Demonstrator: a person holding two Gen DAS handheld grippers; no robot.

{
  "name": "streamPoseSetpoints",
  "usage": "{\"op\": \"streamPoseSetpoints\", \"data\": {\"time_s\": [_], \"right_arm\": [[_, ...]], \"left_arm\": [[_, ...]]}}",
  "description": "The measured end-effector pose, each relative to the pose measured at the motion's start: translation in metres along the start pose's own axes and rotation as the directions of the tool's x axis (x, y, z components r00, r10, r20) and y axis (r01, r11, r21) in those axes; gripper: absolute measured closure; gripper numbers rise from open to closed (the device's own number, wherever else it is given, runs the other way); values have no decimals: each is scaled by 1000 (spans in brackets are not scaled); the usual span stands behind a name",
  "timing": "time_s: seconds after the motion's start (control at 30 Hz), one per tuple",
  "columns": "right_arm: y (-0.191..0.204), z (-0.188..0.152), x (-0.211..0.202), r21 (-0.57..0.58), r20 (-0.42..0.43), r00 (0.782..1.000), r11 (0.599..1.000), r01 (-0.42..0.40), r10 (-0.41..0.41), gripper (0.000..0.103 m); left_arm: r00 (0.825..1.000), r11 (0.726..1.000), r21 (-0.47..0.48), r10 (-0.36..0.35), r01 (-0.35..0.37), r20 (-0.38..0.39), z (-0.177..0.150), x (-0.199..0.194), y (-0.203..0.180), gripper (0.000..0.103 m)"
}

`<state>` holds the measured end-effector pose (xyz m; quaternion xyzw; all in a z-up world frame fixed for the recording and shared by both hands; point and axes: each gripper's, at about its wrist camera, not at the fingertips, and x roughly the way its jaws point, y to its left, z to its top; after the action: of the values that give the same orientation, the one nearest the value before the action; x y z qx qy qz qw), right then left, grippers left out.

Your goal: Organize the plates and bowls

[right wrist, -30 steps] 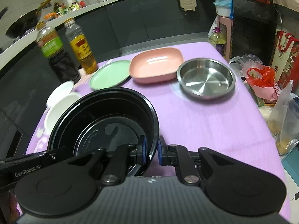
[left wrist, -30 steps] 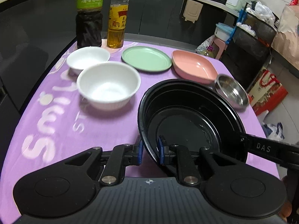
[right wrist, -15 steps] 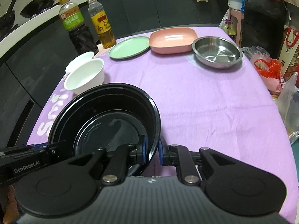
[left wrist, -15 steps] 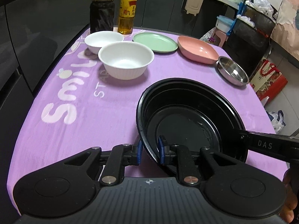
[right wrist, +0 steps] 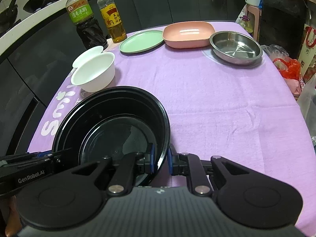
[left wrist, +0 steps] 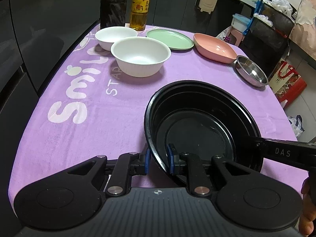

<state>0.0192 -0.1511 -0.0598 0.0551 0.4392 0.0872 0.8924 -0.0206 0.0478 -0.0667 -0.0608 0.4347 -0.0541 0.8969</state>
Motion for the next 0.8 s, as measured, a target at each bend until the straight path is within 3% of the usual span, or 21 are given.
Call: {"op": "streamPoseSetpoints", "data": {"time_s": [0.47, 0.53, 0.67, 0.8], "right_arm": [[-1, 1, 1, -12, -1, 1000, 1000, -22, 22, 85], [-1, 1, 0, -21, 4, 1000, 1000, -21, 21, 83], [-4, 4, -4, -14, 24, 1000, 1000, -14, 15, 69], [-7, 7, -9, -8, 52, 999, 1000, -6, 6, 67]], "left_arm": [[999, 999, -38, -19, 17, -34, 2, 5, 9, 83], [1000, 1000, -25, -1, 0, -17, 2, 2, 9, 83], [1000, 1000, -2, 15, -15, 15, 3, -6, 10, 83], [999, 1000, -15, 3, -2, 49, 7, -16, 15, 82]]}}
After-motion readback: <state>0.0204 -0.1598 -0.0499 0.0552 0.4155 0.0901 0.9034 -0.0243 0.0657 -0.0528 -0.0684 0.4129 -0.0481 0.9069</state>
